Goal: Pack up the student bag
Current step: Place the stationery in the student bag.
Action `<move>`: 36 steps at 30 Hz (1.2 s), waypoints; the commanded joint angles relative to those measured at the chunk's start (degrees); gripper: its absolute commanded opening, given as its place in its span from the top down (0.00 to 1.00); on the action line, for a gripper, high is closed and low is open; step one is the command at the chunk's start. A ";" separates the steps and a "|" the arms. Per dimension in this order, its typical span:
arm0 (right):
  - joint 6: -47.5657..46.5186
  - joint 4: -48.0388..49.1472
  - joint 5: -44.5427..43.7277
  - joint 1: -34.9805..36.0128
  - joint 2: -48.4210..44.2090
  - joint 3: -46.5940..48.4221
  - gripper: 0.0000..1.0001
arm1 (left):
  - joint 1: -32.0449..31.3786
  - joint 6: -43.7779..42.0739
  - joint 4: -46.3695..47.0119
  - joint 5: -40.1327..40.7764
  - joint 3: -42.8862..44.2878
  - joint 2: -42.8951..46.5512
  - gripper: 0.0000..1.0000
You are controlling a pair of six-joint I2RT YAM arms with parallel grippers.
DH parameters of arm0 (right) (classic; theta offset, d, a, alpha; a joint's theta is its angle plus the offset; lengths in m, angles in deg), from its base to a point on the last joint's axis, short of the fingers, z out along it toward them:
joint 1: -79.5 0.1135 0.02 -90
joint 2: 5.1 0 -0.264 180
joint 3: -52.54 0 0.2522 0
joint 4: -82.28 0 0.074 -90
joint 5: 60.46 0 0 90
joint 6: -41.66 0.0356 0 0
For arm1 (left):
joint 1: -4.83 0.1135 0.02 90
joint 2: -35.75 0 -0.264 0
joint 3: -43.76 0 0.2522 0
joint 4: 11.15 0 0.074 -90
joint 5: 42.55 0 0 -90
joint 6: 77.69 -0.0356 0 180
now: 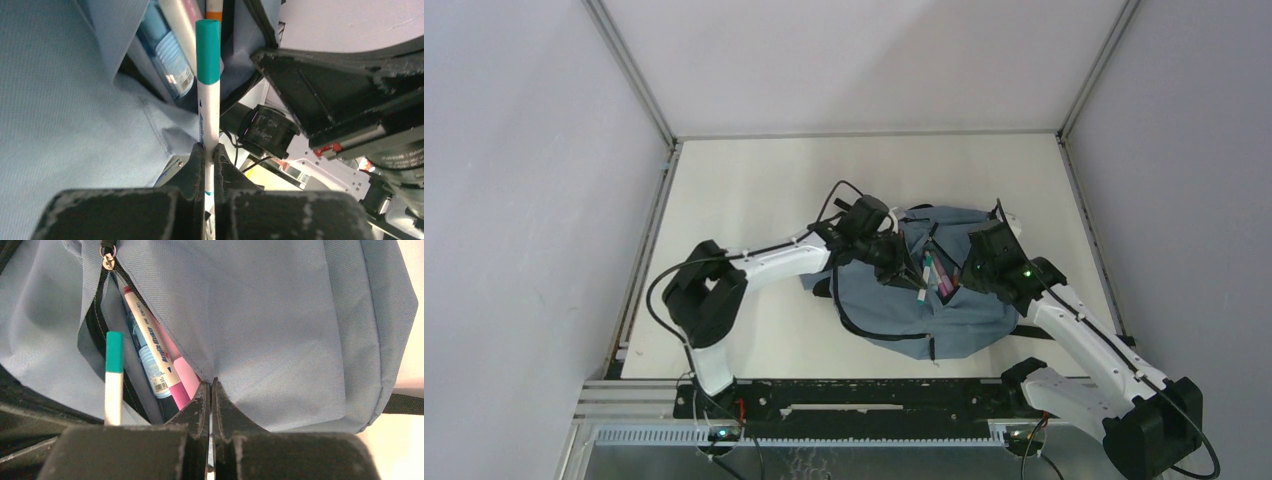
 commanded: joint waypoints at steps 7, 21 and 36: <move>0.60 -1.06 -1.15 -0.07 -1.21 0.62 1.00 | -0.64 2.24 0.18 -0.60 12.79 -8.12 0.94; 1.44 -2.98 -2.24 0.11 -2.28 0.62 1.00 | -0.68 1.25 -0.68 2.05 17.20 -10.85 0.53; 0.77 1.63 1.73 3.34 -1.69 0.67 0.99 | 3.50 -17.91 -13.50 10.99 18.11 2.37 0.57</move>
